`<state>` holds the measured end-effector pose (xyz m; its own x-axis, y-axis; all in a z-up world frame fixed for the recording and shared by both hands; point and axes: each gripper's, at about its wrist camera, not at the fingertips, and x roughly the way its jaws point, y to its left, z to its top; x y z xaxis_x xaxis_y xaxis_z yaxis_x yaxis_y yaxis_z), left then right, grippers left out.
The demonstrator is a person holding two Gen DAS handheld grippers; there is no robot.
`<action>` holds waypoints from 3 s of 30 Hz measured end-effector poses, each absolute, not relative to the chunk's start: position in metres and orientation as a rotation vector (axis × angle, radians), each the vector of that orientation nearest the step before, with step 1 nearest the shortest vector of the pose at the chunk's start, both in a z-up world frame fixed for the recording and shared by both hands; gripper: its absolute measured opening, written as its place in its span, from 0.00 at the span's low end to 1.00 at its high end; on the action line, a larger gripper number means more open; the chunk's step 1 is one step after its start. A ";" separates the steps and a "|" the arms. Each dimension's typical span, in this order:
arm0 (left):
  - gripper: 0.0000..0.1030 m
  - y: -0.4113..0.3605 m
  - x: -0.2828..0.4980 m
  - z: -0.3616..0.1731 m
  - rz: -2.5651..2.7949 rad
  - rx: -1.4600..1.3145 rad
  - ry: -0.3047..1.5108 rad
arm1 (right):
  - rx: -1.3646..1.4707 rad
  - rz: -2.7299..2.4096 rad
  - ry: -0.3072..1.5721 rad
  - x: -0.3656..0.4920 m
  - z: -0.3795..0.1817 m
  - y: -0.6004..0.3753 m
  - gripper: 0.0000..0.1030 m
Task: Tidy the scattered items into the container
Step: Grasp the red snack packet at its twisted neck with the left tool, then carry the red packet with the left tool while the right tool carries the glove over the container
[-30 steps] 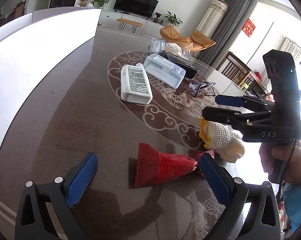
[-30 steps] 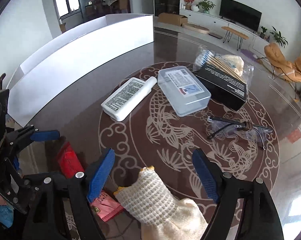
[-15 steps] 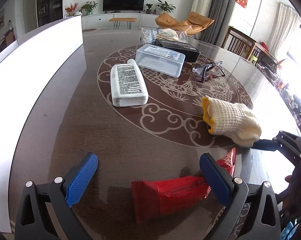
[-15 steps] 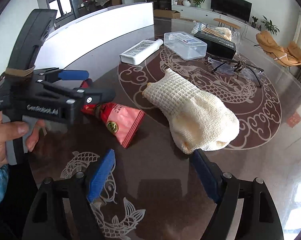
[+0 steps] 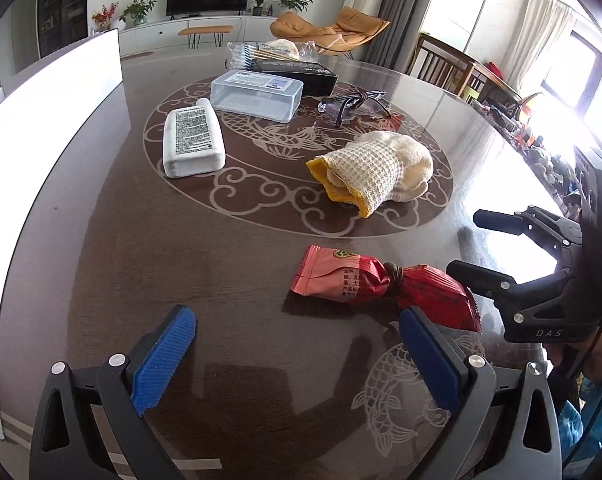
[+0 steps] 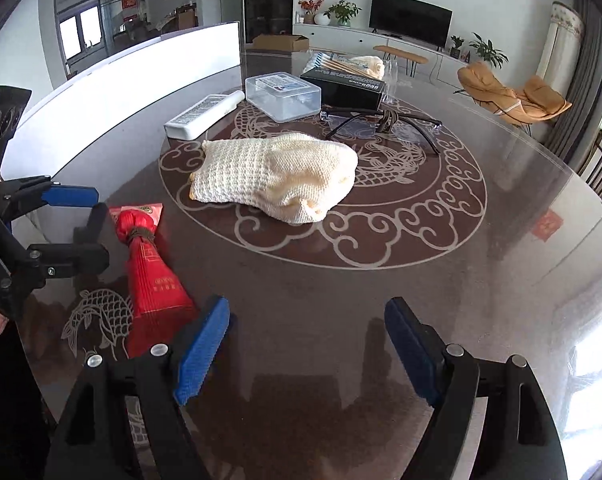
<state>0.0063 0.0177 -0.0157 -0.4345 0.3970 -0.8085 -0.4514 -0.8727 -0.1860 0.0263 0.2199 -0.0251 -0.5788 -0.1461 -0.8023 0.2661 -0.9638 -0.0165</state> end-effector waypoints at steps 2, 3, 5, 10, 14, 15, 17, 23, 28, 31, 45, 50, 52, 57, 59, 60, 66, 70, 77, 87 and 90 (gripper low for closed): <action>1.00 0.013 0.008 -0.015 2.293 -1.280 0.005 | 1.253 -2.540 0.131 0.027 -0.025 0.213 0.80; 1.00 0.010 0.008 -0.014 2.280 -1.283 -0.046 | 1.233 -2.505 0.118 0.027 -0.023 0.208 0.80; 1.00 0.009 0.006 -0.013 2.246 -1.293 -0.139 | 1.217 -2.466 0.140 0.028 -0.023 0.196 0.79; 1.00 0.037 0.006 -0.010 2.255 -1.324 -0.121 | 1.246 -2.510 0.193 0.039 -0.024 0.200 0.79; 1.00 0.069 0.011 -0.014 2.385 -1.391 0.003 | 1.293 -2.596 0.181 0.061 -0.026 0.232 0.79; 1.00 0.076 0.013 -0.015 2.423 -1.403 0.054 | 1.299 -2.606 0.174 0.066 -0.025 0.240 0.79; 1.00 0.089 0.013 -0.021 2.493 -1.426 0.188 | 1.300 -2.629 0.157 0.074 -0.025 0.252 0.80; 1.00 0.090 0.016 -0.028 2.503 -1.376 0.222 | 1.294 -2.696 0.117 0.076 -0.027 0.259 0.80; 1.00 0.088 0.017 -0.030 2.516 -1.342 0.218 | 1.296 -2.696 0.114 0.074 -0.027 0.259 0.81; 1.00 0.086 0.017 -0.028 2.514 -1.344 0.220 | 1.295 -2.697 0.114 0.074 -0.028 0.259 0.81; 0.21 -0.002 0.007 -0.015 2.566 -1.322 0.124 | 0.978 -2.495 0.363 0.008 0.007 0.228 0.80; 0.21 -0.011 0.006 -0.016 2.573 -1.325 0.132 | 0.897 -2.244 0.643 -0.044 0.007 0.185 0.80; 0.21 -0.008 0.005 -0.017 2.584 -1.316 0.153 | 0.900 -2.192 0.719 -0.057 0.000 0.173 0.80; 0.24 -0.013 0.001 -0.017 2.578 -1.321 0.097 | 1.190 -2.266 0.597 -0.080 -0.017 0.175 0.48; 0.37 -0.015 0.001 -0.017 2.562 -1.301 0.047 | 1.223 -2.351 0.502 -0.071 -0.016 0.186 0.47; 0.44 -0.014 0.001 -0.017 2.546 -1.289 0.020 | 1.232 -2.388 0.432 -0.065 -0.016 0.192 0.47; 1.00 0.007 -0.004 -0.027 2.587 -1.353 0.168 | 1.172 -2.540 0.275 -0.040 -0.020 0.210 0.68; 1.00 0.006 -0.005 -0.027 2.590 -1.353 0.166 | 1.151 -2.568 0.310 -0.041 -0.022 0.204 0.72; 1.00 0.006 -0.006 -0.027 2.593 -1.350 0.165 | 1.184 -2.551 0.246 -0.045 -0.025 0.211 0.76; 1.00 0.007 -0.007 -0.028 2.590 -1.351 0.162 | 1.184 -2.549 0.246 -0.045 -0.026 0.210 0.76; 1.00 0.007 -0.009 -0.028 2.581 -1.369 0.166 | 1.182 -2.554 0.261 -0.045 -0.026 0.209 0.76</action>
